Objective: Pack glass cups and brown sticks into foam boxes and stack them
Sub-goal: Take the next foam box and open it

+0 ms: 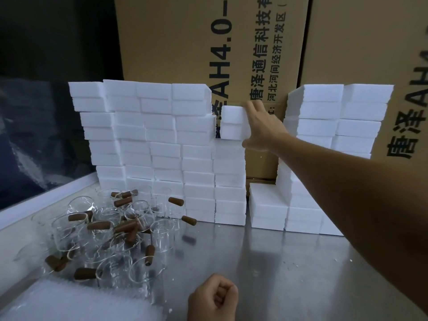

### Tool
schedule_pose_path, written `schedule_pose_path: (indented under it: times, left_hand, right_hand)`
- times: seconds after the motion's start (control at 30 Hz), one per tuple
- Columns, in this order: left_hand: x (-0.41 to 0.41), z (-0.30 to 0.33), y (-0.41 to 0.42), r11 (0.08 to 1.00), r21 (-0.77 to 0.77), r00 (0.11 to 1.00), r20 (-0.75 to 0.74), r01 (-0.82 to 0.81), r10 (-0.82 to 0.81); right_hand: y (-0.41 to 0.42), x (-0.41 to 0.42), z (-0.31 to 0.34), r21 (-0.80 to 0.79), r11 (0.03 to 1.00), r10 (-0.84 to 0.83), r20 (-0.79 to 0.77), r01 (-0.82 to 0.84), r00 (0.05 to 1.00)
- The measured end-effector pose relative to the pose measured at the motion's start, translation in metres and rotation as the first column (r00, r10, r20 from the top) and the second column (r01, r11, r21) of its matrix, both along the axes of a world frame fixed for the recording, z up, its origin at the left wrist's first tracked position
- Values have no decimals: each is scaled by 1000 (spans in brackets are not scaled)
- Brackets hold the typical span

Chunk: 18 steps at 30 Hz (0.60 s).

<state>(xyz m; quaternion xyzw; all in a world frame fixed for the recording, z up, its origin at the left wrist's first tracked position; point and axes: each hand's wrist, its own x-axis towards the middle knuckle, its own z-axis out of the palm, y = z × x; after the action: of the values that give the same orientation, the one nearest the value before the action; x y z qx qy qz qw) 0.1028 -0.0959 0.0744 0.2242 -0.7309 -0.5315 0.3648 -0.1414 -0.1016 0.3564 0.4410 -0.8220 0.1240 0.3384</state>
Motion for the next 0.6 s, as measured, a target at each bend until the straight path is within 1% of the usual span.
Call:
schedule_pose_path:
  times: [0.13, 0.2, 0.33, 0.4, 0.47, 0.53, 0.6]
  left_hand:
    - [3, 3, 3, 999, 47, 1000, -7, -8, 8]
    - [5, 4, 3, 999, 42, 1000, 5, -9, 9]
    - [15, 4, 10, 996, 83, 999, -20, -33, 35]
    - [20, 7, 14, 991, 128, 999, -34, -35, 40]
    - [26, 11, 16, 978, 203, 993, -90, -51, 71]
    - [34, 16, 18, 955, 285, 970, -197, -81, 141]
    - [42, 20, 18, 928, 359, 938, -273, -105, 211]
  right_hand:
    - [55, 28, -19, -89, 992, 84, -35, -87, 996]
    - [86, 47, -35, -152, 978, 136, -46, -141, 990]
    - [144, 87, -86, -318, 913, 254, -48, -255, 966]
    - [168, 107, -120, -357, 885, 331, 30, -300, 943]
    - [187, 126, -159, -340, 881, 389, 129, -328, 912]
    - [202, 142, -195, -293, 900, 382, 179, -322, 906]
    - [211, 154, -222, -261, 915, 371, 240, -308, 897]
